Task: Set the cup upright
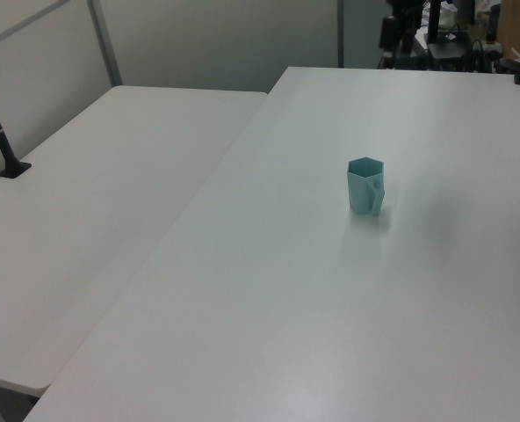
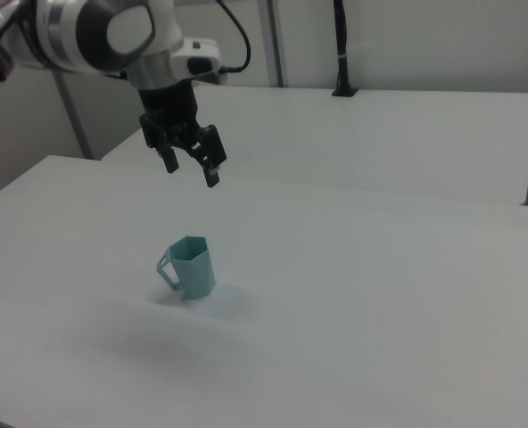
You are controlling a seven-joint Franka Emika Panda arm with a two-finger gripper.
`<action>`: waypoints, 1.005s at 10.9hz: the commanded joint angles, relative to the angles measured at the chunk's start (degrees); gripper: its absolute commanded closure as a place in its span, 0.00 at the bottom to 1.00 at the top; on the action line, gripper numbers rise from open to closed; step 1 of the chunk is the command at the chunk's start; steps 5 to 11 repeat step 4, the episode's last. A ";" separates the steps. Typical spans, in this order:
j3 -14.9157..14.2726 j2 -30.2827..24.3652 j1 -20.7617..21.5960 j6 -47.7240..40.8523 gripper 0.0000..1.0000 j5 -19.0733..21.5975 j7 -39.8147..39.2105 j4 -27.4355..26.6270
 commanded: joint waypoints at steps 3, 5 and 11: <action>-0.24 -0.83 -2.70 -7.86 0.00 1.35 -9.45 4.70; -0.24 -0.83 -2.61 -7.69 0.00 1.26 -9.44 4.61; -0.24 -0.83 -2.61 -7.69 0.00 1.26 -9.44 4.61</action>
